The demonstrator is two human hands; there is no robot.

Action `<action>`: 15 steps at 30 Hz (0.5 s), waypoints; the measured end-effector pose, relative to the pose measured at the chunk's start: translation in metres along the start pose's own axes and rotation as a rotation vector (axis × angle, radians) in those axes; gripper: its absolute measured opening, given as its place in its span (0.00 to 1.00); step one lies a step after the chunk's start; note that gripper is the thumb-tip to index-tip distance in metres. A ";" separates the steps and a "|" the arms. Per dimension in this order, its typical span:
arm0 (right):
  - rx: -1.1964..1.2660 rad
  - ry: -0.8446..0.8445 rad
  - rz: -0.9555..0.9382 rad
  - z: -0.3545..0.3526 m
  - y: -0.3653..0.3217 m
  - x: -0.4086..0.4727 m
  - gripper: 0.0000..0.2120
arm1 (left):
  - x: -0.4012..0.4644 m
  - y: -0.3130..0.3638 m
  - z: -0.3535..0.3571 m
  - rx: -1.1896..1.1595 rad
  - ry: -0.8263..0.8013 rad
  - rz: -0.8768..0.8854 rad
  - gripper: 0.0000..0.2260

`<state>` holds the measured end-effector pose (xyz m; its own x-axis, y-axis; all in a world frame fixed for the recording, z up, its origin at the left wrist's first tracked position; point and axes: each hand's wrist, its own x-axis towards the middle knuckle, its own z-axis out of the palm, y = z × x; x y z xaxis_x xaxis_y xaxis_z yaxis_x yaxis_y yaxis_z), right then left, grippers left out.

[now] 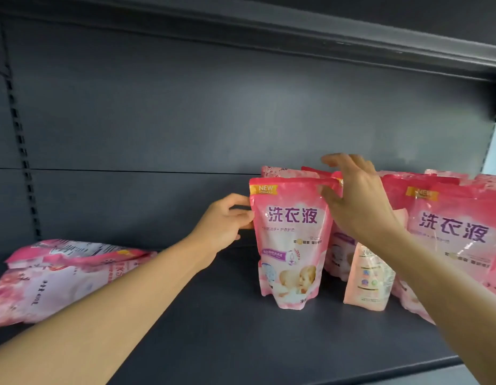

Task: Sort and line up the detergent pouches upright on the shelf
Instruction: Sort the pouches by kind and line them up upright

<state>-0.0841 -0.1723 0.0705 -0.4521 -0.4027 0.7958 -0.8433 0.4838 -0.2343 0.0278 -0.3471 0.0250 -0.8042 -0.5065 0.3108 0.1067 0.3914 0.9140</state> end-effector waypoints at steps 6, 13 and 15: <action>0.202 -0.027 -0.204 0.010 -0.065 -0.029 0.13 | -0.031 -0.033 -0.080 0.457 0.012 -0.009 0.16; 0.347 -0.621 -0.059 0.113 -0.131 -0.053 0.14 | -0.061 -0.087 -0.188 0.994 0.119 -0.282 0.22; 0.347 -0.738 0.020 0.142 -0.145 -0.054 0.19 | -0.067 -0.097 -0.205 1.064 0.121 -0.344 0.24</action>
<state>0.0209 -0.3310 -0.0175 -0.4412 -0.8632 0.2454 -0.8203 0.2770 -0.5004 0.1915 -0.5087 -0.0313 -0.6264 -0.7626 0.1615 -0.7096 0.6436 0.2868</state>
